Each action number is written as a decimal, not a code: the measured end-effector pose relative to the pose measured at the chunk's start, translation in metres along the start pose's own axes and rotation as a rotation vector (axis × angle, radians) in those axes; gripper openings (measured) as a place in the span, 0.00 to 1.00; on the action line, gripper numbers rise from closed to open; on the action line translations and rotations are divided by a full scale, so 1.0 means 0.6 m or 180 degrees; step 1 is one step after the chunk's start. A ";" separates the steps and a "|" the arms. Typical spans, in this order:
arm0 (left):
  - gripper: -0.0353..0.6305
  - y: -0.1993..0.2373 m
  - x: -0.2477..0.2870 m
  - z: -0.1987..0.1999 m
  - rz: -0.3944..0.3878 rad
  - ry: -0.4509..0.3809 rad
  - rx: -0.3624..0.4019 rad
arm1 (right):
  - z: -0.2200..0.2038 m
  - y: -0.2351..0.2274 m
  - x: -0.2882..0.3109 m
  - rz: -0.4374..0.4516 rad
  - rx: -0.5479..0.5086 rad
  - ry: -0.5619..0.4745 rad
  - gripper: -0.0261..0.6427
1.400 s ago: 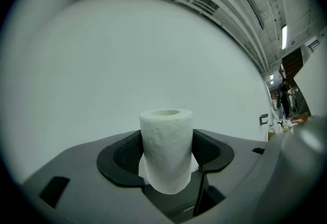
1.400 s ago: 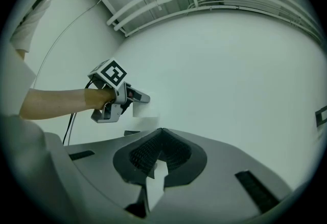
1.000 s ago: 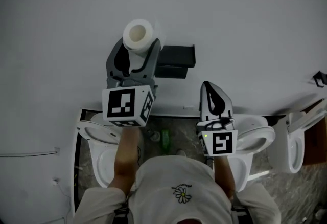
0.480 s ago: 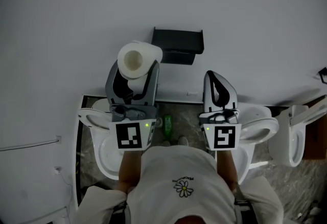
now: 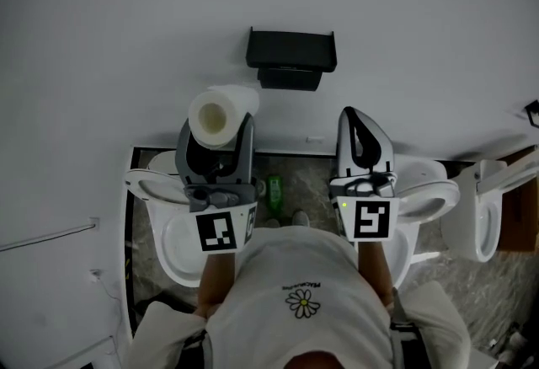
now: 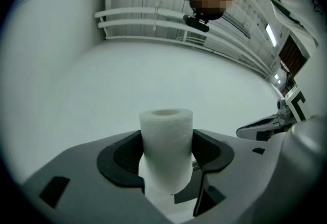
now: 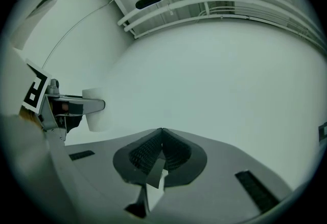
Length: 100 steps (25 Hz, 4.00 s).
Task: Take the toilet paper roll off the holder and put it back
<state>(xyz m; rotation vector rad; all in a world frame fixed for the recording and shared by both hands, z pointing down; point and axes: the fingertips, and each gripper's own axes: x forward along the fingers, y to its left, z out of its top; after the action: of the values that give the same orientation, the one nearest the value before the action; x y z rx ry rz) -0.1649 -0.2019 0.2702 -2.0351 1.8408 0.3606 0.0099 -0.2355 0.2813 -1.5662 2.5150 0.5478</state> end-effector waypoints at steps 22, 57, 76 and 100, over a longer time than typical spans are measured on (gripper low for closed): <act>0.51 -0.006 0.043 0.016 -0.0146 0.0027 -0.0186 | -0.004 -0.020 -0.019 -0.0129 0.0061 0.0049 0.06; 0.51 -0.183 0.323 -0.157 -0.0690 0.1897 -0.0109 | -0.092 -0.115 -0.061 -0.0453 0.0295 0.0499 0.06; 0.51 -0.202 0.315 -0.160 -0.0919 0.1821 -0.0280 | -0.105 -0.103 -0.056 -0.0451 0.0302 0.0603 0.06; 0.57 -0.175 0.330 0.047 -0.0860 0.0724 -0.0073 | -0.057 -0.103 -0.046 -0.0395 0.0189 0.0362 0.06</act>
<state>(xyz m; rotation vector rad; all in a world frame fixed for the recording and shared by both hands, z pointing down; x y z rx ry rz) -0.0366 -0.3593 0.1710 -2.3862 1.6551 0.0784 0.0799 -0.2496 0.3065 -1.7633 2.4663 0.3750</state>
